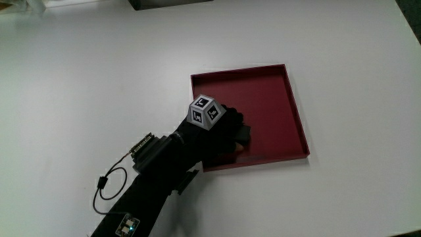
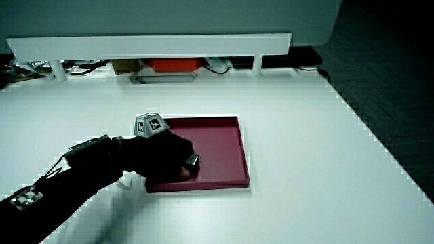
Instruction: Pick charger from plate
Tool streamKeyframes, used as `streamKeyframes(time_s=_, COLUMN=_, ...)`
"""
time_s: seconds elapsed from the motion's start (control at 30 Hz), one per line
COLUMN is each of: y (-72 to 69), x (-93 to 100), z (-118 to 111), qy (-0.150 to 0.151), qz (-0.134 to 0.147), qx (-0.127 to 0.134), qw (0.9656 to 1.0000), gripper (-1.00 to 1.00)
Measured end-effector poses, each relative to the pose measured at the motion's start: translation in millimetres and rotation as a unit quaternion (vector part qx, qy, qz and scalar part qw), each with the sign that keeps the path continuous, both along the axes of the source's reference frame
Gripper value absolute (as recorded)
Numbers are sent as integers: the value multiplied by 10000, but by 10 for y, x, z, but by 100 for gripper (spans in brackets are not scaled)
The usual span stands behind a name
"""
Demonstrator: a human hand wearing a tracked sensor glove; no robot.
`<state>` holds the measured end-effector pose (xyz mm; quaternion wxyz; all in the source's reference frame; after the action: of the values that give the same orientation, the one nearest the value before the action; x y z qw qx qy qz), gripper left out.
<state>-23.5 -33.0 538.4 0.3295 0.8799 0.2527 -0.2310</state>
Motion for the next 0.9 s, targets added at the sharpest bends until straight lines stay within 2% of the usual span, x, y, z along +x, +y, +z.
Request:
streamKeyframes(time_s=0.07, y=3, x=5, z=-39, qy=-72, qz=33, qx=34, qw=10000, gripper=64)
streamKeyframes(time_s=0.2, y=10, x=7, z=-37, qy=1, qz=48, qx=138, qw=9999, gripper=80)
streamKeyframes(time_s=0.23, y=11, x=8, z=-54, qy=17, qz=20, qx=73, qw=10000, gripper=84)
streamKeyframes(time_s=0.27, y=13, x=13, z=-68, qy=5, qz=70, qx=185, qw=9998, gripper=88)
streamKeyframes(time_s=0.37, y=32, x=4, z=-79, qy=76, qz=47, qx=282, qw=9996, gripper=100)
streamKeyframes(time_s=0.4, y=33, x=8, z=-83, qy=77, qz=69, qx=243, qw=9997, gripper=100)
streamKeyframes(time_s=0.57, y=15, x=-8, z=-145, qy=127, qz=106, qx=394, qw=9991, gripper=100)
streamKeyframes(time_s=0.9, y=-32, x=-109, z=-620, qy=211, qz=232, qx=756, qw=9966, gripper=100)
